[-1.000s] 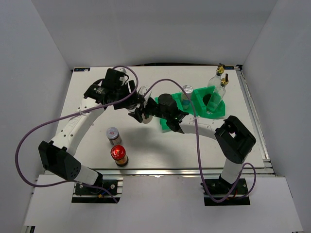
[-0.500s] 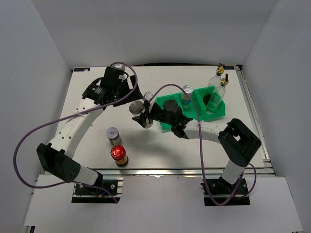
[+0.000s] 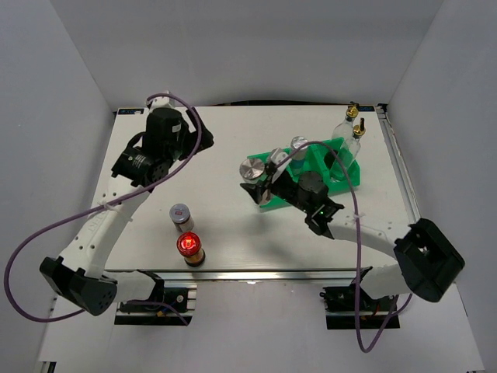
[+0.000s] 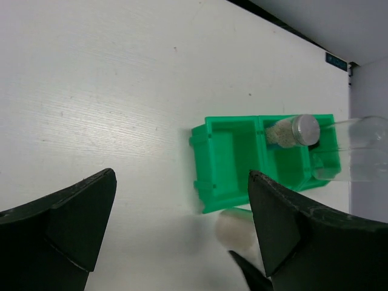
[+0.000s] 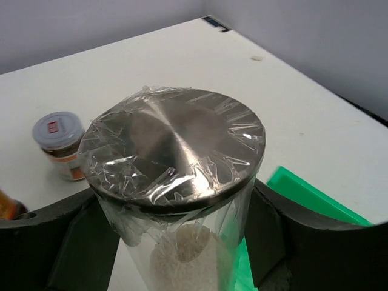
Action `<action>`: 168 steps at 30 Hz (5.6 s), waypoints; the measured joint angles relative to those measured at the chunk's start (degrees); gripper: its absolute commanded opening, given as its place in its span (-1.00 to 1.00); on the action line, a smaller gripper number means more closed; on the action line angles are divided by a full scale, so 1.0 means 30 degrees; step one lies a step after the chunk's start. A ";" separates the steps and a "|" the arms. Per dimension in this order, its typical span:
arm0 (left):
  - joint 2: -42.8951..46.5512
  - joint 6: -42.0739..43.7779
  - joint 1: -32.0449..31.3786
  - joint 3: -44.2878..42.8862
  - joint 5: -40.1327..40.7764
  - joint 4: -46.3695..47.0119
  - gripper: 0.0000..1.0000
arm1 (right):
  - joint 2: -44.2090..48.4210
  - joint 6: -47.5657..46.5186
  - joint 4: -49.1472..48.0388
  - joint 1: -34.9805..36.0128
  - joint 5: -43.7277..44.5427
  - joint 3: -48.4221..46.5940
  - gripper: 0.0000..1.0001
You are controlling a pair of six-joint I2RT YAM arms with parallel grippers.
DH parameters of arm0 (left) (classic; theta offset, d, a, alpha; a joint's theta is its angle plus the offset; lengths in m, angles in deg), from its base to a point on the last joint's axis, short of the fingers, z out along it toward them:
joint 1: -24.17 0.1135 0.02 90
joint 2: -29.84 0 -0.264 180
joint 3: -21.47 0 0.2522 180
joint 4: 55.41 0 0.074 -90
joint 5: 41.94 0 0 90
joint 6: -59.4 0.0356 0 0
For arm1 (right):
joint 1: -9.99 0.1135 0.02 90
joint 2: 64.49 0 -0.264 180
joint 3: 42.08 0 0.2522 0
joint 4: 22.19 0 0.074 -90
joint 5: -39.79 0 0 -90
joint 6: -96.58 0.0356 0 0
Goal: Organize the condiment bottles
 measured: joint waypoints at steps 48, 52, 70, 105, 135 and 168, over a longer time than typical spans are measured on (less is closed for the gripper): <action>0.1290 -0.0291 0.0117 0.7023 0.5027 0.2222 0.96 | -0.4765 0.1851 -0.8677 -0.8320 0.4167 0.3672 0.11; 0.1486 -0.0342 0.0117 0.7191 0.5166 0.2113 0.97 | -0.4896 0.2127 -0.8896 -0.8320 0.4189 0.3636 0.48; 0.2229 -0.0576 0.0117 0.7839 0.5450 0.1763 0.96 | -0.4874 0.2506 -0.9639 -0.8320 0.5005 0.3789 0.25; 0.2703 -0.0634 0.0117 0.7949 0.5428 0.1574 0.97 | -0.4626 0.2237 -0.9967 -0.8014 0.5858 0.5377 0.79; 0.3504 -0.1217 0.1173 0.9610 0.6688 0.0743 0.96 | 0.7308 0.0925 1.1606 0.4473 0.3657 -0.0648 0.79; 0.5093 -0.0787 0.1872 1.0469 0.5544 -0.0066 0.96 | -0.8145 0.0488 0.8429 1.0353 0.3723 -0.9114 0.79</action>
